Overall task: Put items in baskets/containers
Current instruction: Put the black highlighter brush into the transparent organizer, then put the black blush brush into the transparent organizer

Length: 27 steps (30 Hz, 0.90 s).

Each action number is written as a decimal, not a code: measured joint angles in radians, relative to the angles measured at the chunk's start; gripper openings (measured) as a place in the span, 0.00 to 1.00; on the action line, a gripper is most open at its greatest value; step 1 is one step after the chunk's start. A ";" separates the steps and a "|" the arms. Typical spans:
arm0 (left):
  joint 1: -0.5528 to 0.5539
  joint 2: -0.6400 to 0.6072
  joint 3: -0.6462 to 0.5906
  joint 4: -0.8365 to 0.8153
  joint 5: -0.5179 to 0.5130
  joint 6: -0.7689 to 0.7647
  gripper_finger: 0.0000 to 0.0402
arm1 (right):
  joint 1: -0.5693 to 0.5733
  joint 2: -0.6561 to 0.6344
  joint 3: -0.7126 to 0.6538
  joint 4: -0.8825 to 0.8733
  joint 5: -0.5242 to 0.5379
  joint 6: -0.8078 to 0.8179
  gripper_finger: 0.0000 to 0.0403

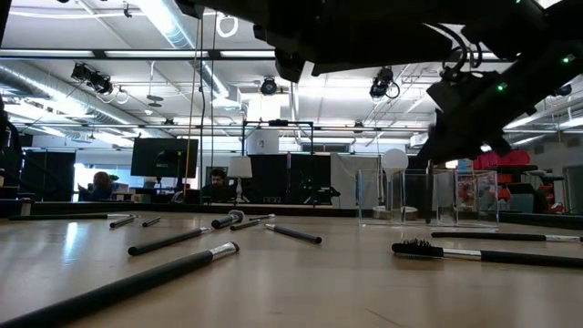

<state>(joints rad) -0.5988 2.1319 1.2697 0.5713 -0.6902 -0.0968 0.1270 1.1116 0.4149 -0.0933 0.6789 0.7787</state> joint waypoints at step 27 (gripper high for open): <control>-0.108 -0.208 0.002 -0.675 -0.309 -0.538 0.53 | 0.509 -0.062 0.202 0.204 0.013 -0.370 0.31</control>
<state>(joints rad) -0.7070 1.9240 1.2713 -0.1037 -0.9995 -0.6346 0.6358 1.0498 0.6170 0.1109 0.6918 0.4087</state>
